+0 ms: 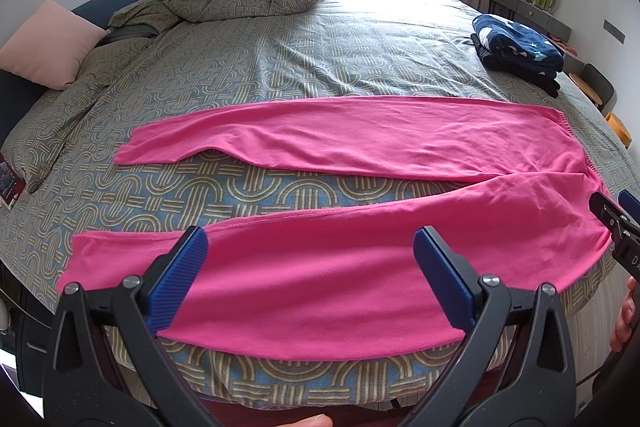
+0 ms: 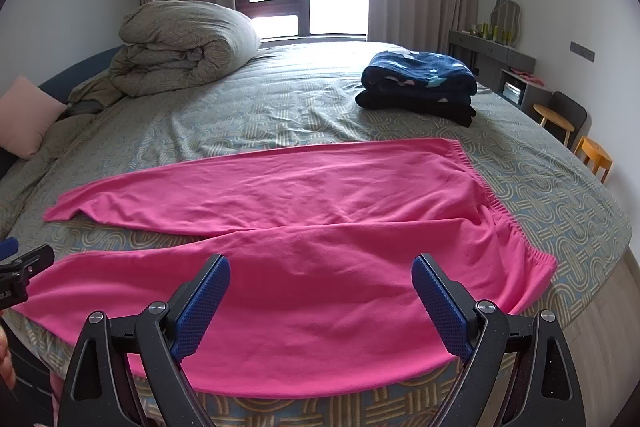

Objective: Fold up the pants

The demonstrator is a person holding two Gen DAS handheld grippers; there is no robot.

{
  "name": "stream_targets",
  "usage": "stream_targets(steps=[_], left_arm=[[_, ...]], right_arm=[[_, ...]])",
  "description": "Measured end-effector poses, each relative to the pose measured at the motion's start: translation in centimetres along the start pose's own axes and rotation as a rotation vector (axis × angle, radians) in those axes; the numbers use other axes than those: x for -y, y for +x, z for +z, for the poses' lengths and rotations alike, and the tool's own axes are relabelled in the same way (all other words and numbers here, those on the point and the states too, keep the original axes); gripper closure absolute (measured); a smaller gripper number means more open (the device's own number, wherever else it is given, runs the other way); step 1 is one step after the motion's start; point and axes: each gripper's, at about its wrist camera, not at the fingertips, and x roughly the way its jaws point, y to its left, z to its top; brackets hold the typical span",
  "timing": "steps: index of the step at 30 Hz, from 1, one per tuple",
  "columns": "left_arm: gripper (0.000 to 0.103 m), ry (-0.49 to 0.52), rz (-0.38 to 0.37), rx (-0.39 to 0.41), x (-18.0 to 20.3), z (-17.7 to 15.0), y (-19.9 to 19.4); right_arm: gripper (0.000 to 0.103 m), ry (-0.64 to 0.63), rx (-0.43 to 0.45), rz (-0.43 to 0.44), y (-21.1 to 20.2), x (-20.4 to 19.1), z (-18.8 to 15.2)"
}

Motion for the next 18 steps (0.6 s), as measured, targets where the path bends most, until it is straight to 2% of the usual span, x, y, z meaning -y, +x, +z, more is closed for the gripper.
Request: stream_targets(steps=[18], left_arm=[[0.001, 0.015, 0.001, 0.000, 0.47, -0.30, -0.07]], right_arm=[[0.009, 0.003, -0.003, 0.003, -0.04, -0.18, -0.06]])
